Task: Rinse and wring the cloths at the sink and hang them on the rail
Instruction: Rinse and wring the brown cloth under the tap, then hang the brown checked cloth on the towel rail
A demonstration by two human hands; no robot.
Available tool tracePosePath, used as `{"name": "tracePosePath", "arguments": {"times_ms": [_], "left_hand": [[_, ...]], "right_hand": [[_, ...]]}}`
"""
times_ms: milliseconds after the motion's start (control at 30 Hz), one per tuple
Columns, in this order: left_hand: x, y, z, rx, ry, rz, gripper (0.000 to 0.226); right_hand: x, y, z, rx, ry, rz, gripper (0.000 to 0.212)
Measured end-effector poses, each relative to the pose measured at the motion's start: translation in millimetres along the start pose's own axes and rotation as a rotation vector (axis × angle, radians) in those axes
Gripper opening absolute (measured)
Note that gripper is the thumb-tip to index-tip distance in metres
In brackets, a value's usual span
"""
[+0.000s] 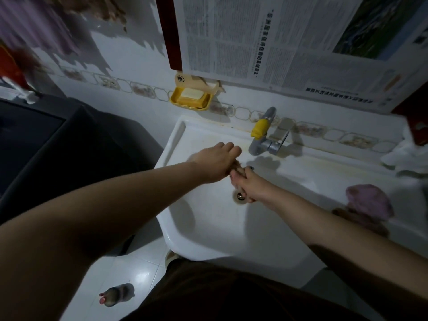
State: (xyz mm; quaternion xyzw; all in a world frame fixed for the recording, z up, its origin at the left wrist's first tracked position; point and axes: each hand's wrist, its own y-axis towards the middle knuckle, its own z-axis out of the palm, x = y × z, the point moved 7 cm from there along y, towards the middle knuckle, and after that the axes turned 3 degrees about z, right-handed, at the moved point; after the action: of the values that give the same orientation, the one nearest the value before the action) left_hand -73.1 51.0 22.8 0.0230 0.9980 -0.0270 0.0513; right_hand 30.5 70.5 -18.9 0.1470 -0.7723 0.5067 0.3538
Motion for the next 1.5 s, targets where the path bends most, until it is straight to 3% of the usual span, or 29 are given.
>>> {"name": "tracePosePath", "arguments": {"times_ms": [133,233,333,433,533,667,800,933,1000,1100,1200,1300,1400,1500], "left_hand": [[22,-10,17,0.094,-0.281,-0.191,0.052],[37,-25,27,0.117,-0.575,-0.32,0.057],[52,-37,20,0.053,-0.91,-0.377,0.039],[73,-45,8,0.031,-1.058,-0.363,0.025],[102,-55,-6,-0.012,-1.194,-0.349,0.015],[166,-79,-20,-0.115,-1.493,-0.466,0.007],[231,-111,-35,-0.33,-1.874,-0.71,0.016],[277,-134,-59,-0.34,-2.076,-0.668,0.027],[286,-142,-73,-0.242,-2.12,-0.543,0.032],[296,-161,-87,-0.123,-2.039,-0.375,0.028],[307,-180,-96,-0.029,-1.932,-0.216,0.038],[317,-197,-100,0.093,-1.766,-0.132,0.035],[351,-208,-103,-0.121,-1.582,-0.327,0.047],[379,-216,-113,-0.401,-1.42,-0.345,0.028]], "right_hand": [[3,5,-15,-0.121,0.066,-0.131,0.023],[10,8,-28,-0.325,-0.143,-0.243,0.027],[26,4,-26,-0.505,-0.439,-0.31,0.029],[55,0,-12,-0.606,-0.527,-0.394,0.024],[84,6,10,-0.602,-0.355,-0.438,0.002],[132,13,49,-0.602,-0.163,-0.463,0.008],[180,11,88,-0.639,-0.29,-0.531,0.008],[221,20,151,-0.431,-0.367,-0.481,0.031],[235,26,170,-0.435,-0.306,-0.403,0.045],[261,35,176,-0.569,-0.006,-0.332,0.059],[282,61,196,-0.326,0.472,-0.216,0.059],[305,74,225,-0.07,0.809,-0.209,0.024],[330,78,239,-0.03,0.922,-0.318,0.019],[349,75,241,0.047,1.058,-0.412,0.014]]}}
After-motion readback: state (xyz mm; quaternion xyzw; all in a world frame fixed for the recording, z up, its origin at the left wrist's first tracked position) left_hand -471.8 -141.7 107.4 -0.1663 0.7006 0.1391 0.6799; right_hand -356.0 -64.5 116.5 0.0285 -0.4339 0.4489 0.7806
